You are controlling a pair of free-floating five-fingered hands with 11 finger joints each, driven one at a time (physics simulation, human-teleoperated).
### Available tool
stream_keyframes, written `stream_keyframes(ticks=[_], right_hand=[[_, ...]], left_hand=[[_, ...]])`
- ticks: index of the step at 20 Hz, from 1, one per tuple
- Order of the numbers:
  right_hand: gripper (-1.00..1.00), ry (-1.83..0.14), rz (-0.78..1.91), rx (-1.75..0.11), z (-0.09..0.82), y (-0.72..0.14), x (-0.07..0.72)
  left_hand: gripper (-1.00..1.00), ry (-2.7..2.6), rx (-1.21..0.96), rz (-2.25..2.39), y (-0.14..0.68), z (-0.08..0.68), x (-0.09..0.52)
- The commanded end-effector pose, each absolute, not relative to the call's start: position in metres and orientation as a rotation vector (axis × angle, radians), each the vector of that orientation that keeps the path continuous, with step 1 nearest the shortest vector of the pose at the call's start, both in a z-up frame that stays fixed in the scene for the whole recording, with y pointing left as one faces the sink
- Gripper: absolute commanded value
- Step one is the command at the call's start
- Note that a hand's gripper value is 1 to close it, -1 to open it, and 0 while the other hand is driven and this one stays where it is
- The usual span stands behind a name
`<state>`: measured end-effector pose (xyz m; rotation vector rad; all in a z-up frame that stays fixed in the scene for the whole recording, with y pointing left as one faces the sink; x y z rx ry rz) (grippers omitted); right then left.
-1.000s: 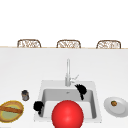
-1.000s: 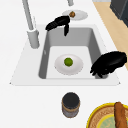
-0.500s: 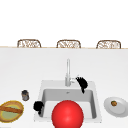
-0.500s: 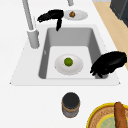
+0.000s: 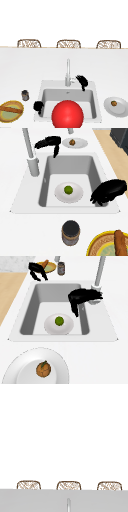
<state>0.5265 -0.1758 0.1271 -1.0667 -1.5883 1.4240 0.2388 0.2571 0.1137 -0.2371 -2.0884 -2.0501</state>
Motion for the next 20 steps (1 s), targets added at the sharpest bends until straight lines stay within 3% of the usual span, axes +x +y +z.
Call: stream_keyframes(ticks=[1, 8, 20], right_hand=[[-1.0, -1.57, 1.433, -1.043, 0.137, -0.179, 0.539], [-1.0, -1.614, 1.455, -1.026, 0.19, -0.203, 0.517], [-1.0, -1.445, 1.521, -0.92, 0.183, -0.162, 0.571]], left_hand=[[0.0, -2.088, -0.237, -2.05, 0.257, 0.114, 0.239], [0.0, -2.088, -0.237, -2.05, 0.257, 0.114, 0.239], [0.0, -2.088, -0.237, -2.05, 0.257, 0.114, 0.239]])
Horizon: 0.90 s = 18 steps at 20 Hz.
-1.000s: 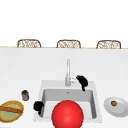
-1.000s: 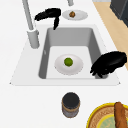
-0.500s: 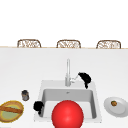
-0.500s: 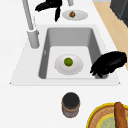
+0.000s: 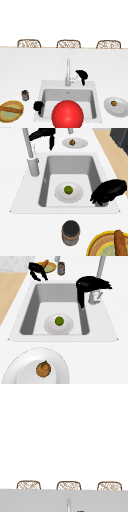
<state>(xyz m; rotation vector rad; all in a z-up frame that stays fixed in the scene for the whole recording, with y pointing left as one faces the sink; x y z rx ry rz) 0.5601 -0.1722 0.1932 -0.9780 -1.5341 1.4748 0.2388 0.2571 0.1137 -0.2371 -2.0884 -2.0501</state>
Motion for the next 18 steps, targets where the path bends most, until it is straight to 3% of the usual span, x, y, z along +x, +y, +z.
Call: stream_keyframes(ticks=[1, 18], right_hand=[[-1.0, -1.433, 1.542, -0.914, 0.18, -0.163, 0.578], [-1.0, -1.169, 1.608, -0.586, 0.181, -0.13, 0.655]], left_hand=[[0.0, -2.088, -0.237, -2.05, 0.257, 0.114, 0.239], [0.0, -2.088, -0.237, -2.05, 0.257, 0.114, 0.239]])
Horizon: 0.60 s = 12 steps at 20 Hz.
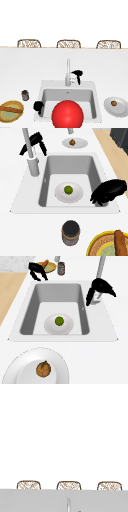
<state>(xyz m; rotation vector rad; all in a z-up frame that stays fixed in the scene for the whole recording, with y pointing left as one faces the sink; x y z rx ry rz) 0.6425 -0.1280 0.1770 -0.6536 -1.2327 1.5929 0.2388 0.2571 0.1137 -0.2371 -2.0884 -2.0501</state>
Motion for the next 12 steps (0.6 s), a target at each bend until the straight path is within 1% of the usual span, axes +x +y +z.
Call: stream_keyframes(ticks=[1, 6, 9, 11, 12], right_hand=[[-1.0, -1.145, 1.617, -0.572, 0.182, -0.131, 0.659], [-1.0, -1.027, 1.66, -0.515, 0.174, -0.134, 0.68], [-1.0, -1.035, 1.651, -0.507, 0.159, -0.134, 0.693], [-1.0, -1.011, 1.662, -0.521, 0.15, -0.133, 0.703], [-1.0, -0.984, 1.667, -0.496, 0.15, -0.133, 0.704]], left_hand=[[0.0, -2.088, -0.237, -2.05, 0.257, 0.114, 0.239], [0.0, -2.088, -0.237, -2.05, 0.257, 0.114, 0.239], [0.0, -2.088, -0.237, -2.05, 0.257, 0.114, 0.239], [0.0, -2.088, -0.237, -2.05, 0.257, 0.114, 0.239], [0.0, -2.088, -0.237, -2.05, 0.257, 0.114, 0.239]])
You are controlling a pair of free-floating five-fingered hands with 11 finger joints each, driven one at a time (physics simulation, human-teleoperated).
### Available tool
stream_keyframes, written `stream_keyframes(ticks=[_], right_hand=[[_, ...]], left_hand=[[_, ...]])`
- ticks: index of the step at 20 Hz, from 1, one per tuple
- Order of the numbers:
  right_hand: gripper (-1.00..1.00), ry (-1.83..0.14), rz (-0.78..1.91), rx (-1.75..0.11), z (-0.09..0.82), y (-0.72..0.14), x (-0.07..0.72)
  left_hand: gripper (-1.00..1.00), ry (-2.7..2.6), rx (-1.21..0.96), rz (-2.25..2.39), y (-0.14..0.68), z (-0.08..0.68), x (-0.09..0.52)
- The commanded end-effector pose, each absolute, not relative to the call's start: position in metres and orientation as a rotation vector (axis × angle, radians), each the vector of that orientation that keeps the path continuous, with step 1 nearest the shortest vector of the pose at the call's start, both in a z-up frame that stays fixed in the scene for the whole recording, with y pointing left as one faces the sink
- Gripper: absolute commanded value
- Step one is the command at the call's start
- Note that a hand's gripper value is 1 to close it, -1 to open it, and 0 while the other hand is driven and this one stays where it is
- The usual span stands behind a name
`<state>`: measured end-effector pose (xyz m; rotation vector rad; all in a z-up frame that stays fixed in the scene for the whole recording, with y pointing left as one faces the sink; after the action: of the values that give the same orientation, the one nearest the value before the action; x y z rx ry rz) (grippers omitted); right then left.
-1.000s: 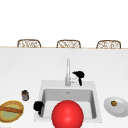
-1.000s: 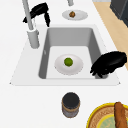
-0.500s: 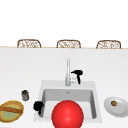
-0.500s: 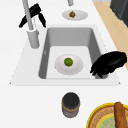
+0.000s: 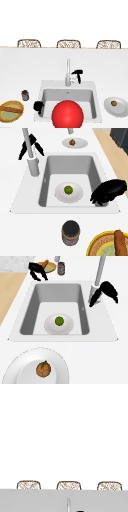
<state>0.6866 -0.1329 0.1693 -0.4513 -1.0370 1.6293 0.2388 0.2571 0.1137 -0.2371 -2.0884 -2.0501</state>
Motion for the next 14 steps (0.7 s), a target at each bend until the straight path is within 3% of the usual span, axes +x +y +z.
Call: stream_keyframes(ticks=[1, 5, 6, 9, 14], right_hand=[[-1.0, -0.962, 1.667, -0.46, 0.149, -0.133, 0.706], [-1.0, -0.872, 1.663, -0.303, 0.152, -0.134, 0.713], [1.0, -0.855, 1.658, -0.27, 0.156, -0.134, 0.712], [1.0, -0.859, 1.646, -0.203, 0.163, -0.137, 0.707], [1.0, -0.942, 1.651, -0.272, 0.179, -0.134, 0.697]], left_hand=[[0.0, -2.088, -0.237, -2.05, 0.257, 0.114, 0.239], [0.0, -2.088, -0.237, -2.05, 0.257, 0.114, 0.239], [0.0, -2.088, -0.237, -2.05, 0.257, 0.114, 0.239], [0.0, -2.088, -0.237, -2.05, 0.257, 0.114, 0.239], [0.0, -2.088, -0.237, -2.05, 0.257, 0.114, 0.239]])
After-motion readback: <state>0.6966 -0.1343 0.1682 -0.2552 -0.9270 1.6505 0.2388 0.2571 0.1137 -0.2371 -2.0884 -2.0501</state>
